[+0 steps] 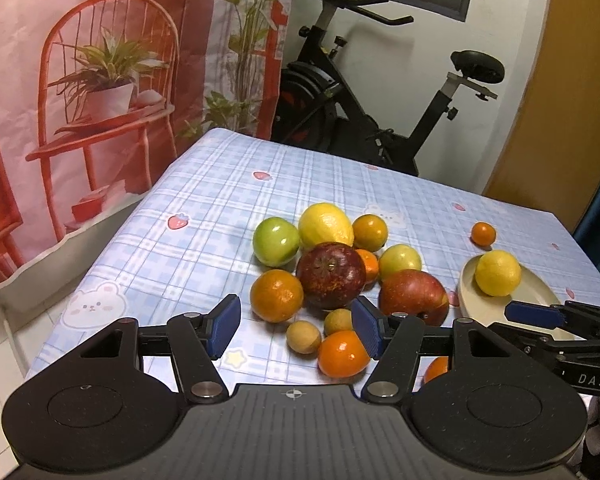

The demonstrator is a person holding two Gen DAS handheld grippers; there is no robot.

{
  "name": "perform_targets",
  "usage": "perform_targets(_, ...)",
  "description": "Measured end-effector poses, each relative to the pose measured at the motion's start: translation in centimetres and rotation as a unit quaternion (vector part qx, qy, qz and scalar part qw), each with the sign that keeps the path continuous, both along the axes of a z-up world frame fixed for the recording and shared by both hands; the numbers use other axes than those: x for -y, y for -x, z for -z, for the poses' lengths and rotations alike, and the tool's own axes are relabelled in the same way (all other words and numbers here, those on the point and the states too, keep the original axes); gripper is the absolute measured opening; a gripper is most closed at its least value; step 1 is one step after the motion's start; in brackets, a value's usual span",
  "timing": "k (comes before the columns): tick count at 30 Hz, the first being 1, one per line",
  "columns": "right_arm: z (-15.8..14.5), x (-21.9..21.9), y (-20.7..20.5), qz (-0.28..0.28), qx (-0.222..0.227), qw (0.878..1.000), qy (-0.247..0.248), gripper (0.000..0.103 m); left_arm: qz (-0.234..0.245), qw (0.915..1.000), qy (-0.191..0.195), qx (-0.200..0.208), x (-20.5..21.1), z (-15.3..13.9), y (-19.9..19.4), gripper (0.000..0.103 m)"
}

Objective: Organize fruits
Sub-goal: 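Move the right tool back to the fruit cluster over the red apple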

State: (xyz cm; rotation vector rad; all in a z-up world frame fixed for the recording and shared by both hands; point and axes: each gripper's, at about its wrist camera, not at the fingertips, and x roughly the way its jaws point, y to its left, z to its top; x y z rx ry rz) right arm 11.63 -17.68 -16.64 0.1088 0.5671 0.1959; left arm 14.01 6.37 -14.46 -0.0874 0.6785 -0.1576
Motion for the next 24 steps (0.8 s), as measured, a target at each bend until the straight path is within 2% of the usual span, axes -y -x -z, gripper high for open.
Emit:
perform_targets(3,0.1,-0.2,-0.3,-0.004,-0.004,1.0,0.0,0.057,-0.004,1.0,-0.001,0.0,-0.2,0.1,-0.2,0.064)
perform_targets(9,-0.1,-1.6,-0.9,-0.044,-0.007,0.999,0.02,0.042,-0.014,0.9998,0.017,0.001,-1.3,0.2,-0.3,0.057)
perform_targets(18,0.0,-1.6,-2.4,-0.03,-0.015,0.999,0.04,0.044,-0.003,0.9993,0.038,-0.001,-1.3,0.4,-0.7,0.057)
perform_targets(24,0.8,-2.9,-4.2,-0.058,-0.031,0.994,0.09,0.057,0.046,0.9977,0.05,-0.003,0.7,0.1,-1.8,0.057)
